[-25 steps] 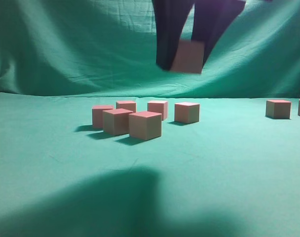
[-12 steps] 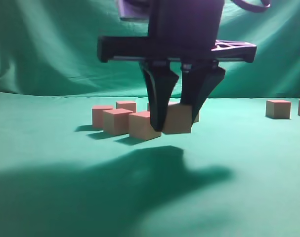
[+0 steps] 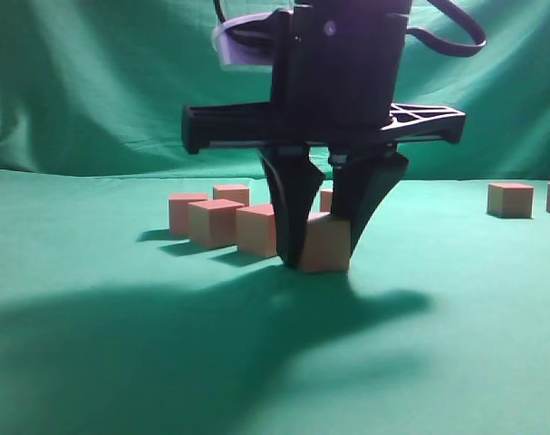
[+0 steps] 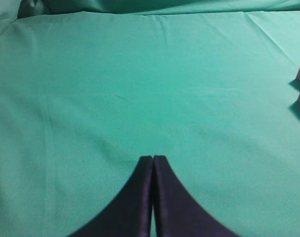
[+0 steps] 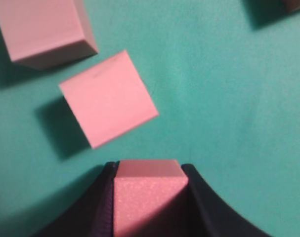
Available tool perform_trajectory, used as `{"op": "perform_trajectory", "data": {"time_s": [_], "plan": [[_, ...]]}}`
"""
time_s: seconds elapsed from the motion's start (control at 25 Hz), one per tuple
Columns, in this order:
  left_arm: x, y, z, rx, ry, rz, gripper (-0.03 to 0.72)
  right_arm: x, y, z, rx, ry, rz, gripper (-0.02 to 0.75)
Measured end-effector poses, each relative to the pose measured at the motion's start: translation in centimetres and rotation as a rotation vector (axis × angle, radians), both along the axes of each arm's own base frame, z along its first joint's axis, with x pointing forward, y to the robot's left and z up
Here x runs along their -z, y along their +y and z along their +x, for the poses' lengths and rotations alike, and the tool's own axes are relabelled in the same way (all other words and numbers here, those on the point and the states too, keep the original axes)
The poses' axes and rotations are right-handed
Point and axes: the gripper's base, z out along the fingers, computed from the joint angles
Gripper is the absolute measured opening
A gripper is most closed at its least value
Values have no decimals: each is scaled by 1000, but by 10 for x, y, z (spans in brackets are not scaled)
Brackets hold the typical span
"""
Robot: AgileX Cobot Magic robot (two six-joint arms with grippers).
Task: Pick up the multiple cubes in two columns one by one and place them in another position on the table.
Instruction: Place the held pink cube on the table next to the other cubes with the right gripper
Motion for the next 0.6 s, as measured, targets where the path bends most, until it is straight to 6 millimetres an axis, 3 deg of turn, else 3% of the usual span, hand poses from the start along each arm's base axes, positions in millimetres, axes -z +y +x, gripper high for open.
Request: {"op": "perform_trajectory", "data": {"time_s": [0.6], "plan": [[0, 0, 0, 0, 0, 0, 0, 1, -1, 3, -31, -33, -27, 260]]}}
